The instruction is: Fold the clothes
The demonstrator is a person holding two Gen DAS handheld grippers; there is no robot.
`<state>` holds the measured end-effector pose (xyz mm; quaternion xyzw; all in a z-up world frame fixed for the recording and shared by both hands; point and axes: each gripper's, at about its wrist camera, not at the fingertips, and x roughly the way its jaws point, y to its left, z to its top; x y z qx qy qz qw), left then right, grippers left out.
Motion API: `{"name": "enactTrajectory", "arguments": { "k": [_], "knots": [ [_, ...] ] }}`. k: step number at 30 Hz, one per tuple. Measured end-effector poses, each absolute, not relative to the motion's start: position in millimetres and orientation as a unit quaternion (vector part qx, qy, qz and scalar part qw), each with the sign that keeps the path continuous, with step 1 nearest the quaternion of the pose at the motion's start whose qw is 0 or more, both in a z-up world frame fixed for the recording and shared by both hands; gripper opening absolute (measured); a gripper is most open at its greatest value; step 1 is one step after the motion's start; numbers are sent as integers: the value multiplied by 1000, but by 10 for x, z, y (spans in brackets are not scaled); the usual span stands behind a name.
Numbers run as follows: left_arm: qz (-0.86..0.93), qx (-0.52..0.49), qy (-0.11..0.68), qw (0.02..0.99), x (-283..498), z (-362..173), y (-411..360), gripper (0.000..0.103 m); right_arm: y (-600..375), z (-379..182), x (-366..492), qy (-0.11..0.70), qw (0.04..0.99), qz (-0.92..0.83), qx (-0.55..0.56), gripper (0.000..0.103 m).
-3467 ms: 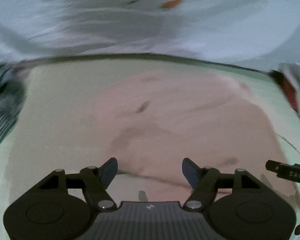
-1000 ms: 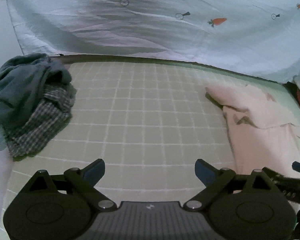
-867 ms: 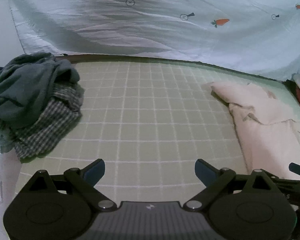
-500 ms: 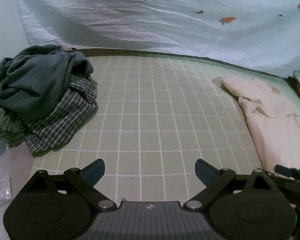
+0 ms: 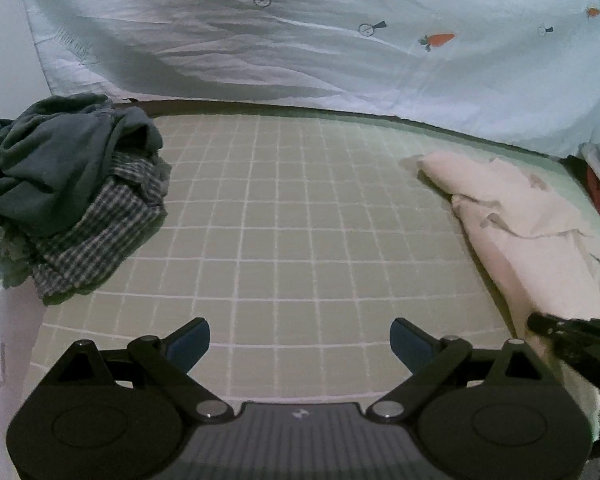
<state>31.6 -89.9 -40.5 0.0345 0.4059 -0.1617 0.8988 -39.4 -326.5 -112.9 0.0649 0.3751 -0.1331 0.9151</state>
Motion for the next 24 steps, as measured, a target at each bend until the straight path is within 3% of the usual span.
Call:
{"name": "enactTrajectory", "arguments": {
  "k": [8,24],
  "knots": [
    [-165,44,410,896,110,-442,-1487,96,-3947,-737,-746,334,926,-142,99,3],
    [-88,52,447,889,-399,-681,-2279,96,-4694,-1367,-896,421,898,-85,92,9]
  ]
}}
